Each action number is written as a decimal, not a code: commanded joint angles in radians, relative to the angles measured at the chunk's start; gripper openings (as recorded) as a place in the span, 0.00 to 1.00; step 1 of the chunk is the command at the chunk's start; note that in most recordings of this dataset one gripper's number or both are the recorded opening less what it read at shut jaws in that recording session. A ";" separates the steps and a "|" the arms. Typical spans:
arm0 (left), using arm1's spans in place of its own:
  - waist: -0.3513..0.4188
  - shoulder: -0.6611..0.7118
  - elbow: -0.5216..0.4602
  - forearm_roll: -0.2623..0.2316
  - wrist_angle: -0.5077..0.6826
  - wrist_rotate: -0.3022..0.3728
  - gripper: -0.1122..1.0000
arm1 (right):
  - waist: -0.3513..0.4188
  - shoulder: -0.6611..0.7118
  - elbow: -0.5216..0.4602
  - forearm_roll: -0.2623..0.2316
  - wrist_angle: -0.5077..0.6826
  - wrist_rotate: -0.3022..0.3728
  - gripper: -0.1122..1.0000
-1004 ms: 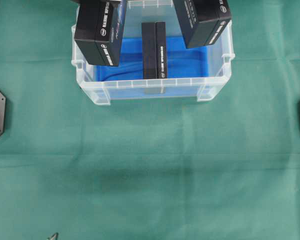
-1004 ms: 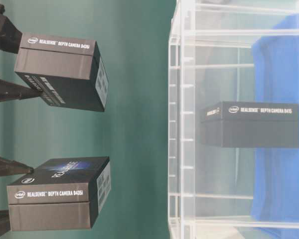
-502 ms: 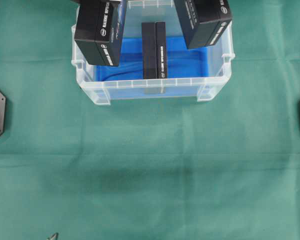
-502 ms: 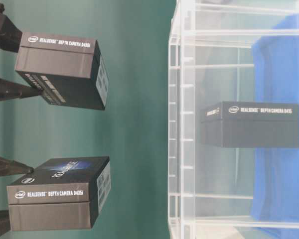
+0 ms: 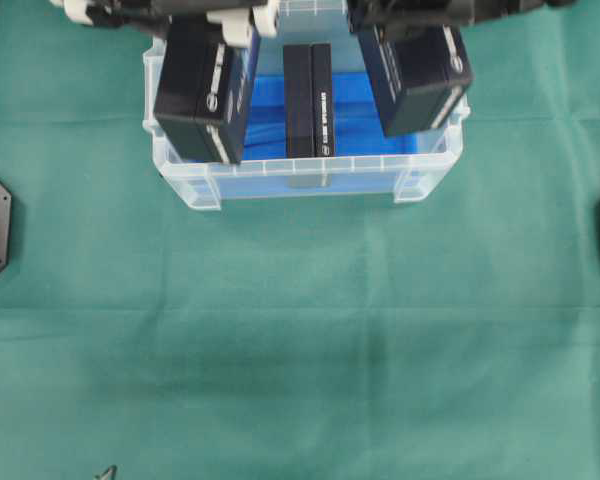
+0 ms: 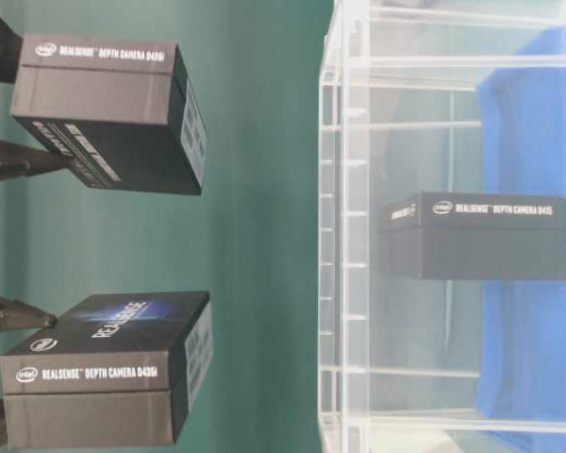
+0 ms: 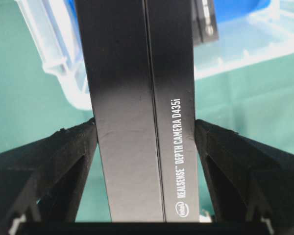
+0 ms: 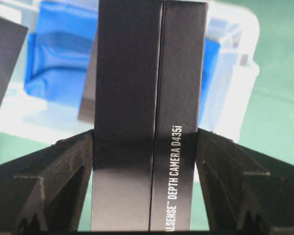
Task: Take the box out of the case with both arms.
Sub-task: 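Carry both boxes forward over the case rim toward the table front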
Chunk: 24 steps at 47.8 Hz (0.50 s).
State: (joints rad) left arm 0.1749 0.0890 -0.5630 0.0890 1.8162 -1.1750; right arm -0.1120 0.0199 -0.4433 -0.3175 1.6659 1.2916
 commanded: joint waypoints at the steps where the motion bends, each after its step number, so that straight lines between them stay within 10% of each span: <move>1: -0.040 -0.044 0.002 0.005 -0.003 -0.020 0.68 | 0.044 -0.034 -0.028 -0.017 0.018 0.028 0.70; 24: -0.371 -0.077 0.097 0.020 -0.005 -0.331 0.68 | 0.407 -0.021 -0.026 -0.089 0.143 0.348 0.70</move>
State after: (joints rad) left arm -0.1427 0.0522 -0.4602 0.1028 1.8147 -1.4696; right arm 0.2347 0.0215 -0.4449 -0.3896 1.7917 1.6015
